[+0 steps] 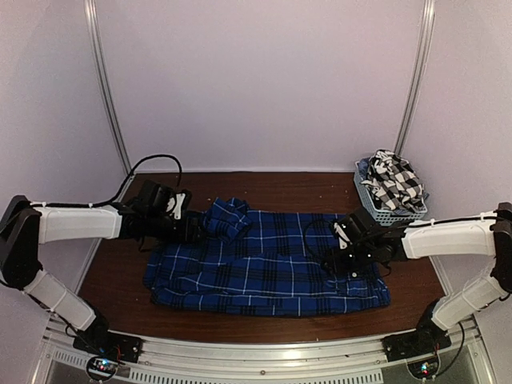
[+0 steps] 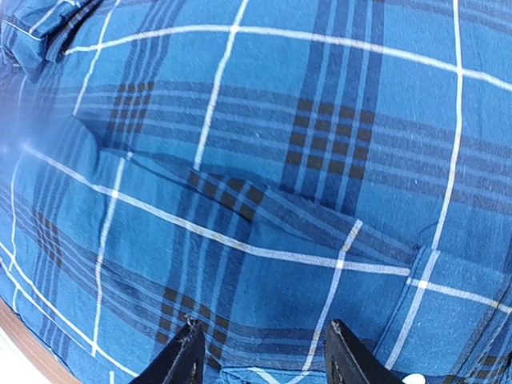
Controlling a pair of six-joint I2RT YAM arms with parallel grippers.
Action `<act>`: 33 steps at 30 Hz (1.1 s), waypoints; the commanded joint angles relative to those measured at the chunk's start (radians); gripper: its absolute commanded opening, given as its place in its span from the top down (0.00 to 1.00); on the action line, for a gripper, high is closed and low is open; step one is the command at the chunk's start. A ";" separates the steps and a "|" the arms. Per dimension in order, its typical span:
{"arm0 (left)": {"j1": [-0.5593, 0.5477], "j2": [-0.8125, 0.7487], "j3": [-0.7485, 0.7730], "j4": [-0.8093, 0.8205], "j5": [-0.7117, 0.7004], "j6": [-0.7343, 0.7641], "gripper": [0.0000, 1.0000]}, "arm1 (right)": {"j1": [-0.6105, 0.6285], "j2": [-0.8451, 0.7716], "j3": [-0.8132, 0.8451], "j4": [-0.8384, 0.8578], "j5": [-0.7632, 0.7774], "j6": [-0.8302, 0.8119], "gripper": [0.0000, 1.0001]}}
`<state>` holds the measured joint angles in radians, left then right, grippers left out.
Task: Fold and stack the long sleeve shirts
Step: Smooth out the 1/3-folded shirt at the center of the board, then pick up the sleeve from the 1/3-folded shirt.
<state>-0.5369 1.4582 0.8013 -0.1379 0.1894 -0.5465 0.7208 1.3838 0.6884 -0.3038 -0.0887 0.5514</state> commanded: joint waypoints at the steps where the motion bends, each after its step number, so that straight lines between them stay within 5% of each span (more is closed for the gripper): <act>1: 0.044 0.100 0.107 0.051 0.131 0.122 0.32 | -0.008 0.008 0.045 -0.017 0.019 -0.017 0.47; 16: 0.115 0.388 0.347 0.035 0.197 0.210 0.42 | -0.008 0.034 0.038 0.003 0.009 -0.020 0.48; 33: 0.141 0.494 0.352 0.130 0.379 0.203 0.55 | -0.008 0.052 0.009 0.031 -0.011 -0.007 0.48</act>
<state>-0.3988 1.9507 1.1412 -0.0681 0.5217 -0.3462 0.7193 1.4311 0.7136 -0.2913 -0.0971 0.5453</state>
